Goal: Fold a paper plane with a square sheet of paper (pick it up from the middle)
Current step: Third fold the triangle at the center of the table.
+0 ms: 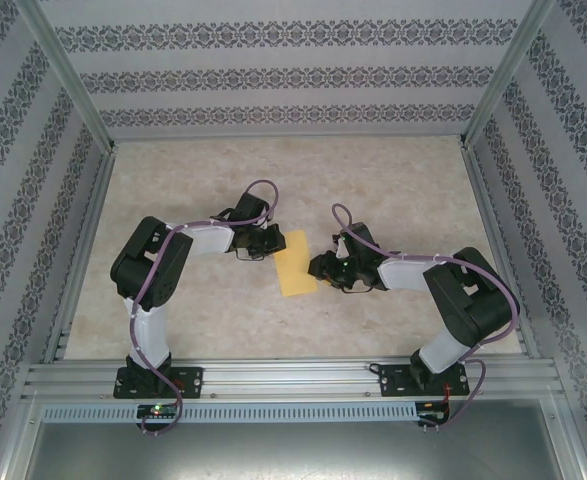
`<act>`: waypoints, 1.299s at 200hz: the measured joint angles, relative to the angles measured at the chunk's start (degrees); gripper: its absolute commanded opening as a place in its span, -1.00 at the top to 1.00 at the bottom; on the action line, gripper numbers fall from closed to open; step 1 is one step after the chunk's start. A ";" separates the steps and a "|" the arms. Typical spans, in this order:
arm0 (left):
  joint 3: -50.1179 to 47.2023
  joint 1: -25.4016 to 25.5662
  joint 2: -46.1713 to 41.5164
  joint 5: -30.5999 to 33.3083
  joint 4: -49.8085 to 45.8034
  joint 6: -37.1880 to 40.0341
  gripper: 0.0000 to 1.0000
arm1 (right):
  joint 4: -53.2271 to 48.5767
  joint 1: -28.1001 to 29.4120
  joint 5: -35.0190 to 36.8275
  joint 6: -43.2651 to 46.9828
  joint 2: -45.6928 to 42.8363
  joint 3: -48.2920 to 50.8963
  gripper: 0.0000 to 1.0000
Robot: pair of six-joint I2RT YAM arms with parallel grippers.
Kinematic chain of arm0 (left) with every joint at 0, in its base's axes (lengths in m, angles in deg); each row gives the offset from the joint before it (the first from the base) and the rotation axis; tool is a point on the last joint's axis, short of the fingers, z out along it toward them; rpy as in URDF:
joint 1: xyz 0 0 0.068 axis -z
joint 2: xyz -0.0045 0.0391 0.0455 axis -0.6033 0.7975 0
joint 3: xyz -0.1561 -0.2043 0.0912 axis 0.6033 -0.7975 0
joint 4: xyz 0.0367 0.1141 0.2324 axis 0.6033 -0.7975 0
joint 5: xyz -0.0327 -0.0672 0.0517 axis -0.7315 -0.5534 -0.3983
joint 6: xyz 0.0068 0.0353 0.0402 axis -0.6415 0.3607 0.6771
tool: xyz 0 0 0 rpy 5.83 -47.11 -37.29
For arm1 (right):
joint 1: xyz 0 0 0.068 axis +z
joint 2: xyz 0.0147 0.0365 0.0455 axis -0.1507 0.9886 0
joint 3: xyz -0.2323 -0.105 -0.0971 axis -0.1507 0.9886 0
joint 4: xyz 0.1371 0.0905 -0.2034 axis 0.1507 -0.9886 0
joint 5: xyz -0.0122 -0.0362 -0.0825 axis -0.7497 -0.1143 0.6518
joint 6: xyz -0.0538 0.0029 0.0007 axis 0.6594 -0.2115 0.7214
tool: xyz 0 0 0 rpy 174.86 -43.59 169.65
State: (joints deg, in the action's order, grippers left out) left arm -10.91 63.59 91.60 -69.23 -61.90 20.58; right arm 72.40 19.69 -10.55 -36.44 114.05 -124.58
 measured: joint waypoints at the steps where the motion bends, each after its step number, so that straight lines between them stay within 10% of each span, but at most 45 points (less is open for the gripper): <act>1: -0.07 0.00 0.00 -0.02 0.09 0.02 0.77 | 0.02 0.00 0.00 0.00 0.00 -0.02 0.25; 196: -2.60 -2.60 -0.52 -10.36 1.73 7.45 0.79 | 3.43 -1.25 -4.00 -1.31 4.61 -5.01 0.31; 260: -1.22 -2.60 -0.52 -12.22 -2.36 12.37 0.77 | 3.93 -2.49 -9.64 0.92 11.02 -10.16 0.65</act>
State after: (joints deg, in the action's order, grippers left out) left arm -12.13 60.98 91.07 -81.45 -64.27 32.96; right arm 76.33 17.20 -20.18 -35.52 125.07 -134.74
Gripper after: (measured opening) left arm 0.106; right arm 0.208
